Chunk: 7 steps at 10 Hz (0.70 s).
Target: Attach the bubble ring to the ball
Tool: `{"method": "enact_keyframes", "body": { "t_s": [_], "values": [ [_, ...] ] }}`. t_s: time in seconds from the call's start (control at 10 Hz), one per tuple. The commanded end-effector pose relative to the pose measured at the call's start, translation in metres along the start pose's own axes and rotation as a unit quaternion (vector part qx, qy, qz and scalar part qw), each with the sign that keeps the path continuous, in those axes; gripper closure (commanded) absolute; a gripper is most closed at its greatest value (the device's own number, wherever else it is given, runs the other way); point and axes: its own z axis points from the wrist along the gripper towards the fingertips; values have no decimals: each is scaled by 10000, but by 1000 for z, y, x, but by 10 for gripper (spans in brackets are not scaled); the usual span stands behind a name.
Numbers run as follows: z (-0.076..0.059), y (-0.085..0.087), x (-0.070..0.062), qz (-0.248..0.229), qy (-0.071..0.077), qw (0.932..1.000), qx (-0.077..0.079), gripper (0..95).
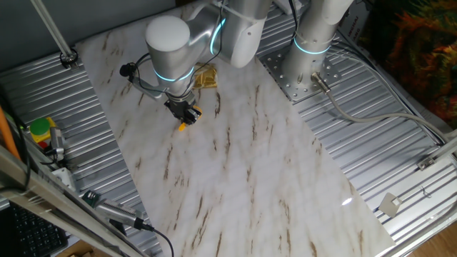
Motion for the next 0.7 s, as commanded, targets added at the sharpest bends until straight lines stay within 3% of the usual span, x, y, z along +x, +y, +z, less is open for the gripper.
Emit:
{"method": "enact_keyframes", "body": {
  "t_s": [0.1, 0.7],
  "values": [
    [-1, -1, -1, -10, 3, 10000, -9, 950],
    [1, -1, -1, -21, -32, 10000, 6, 950]
  ]
}}
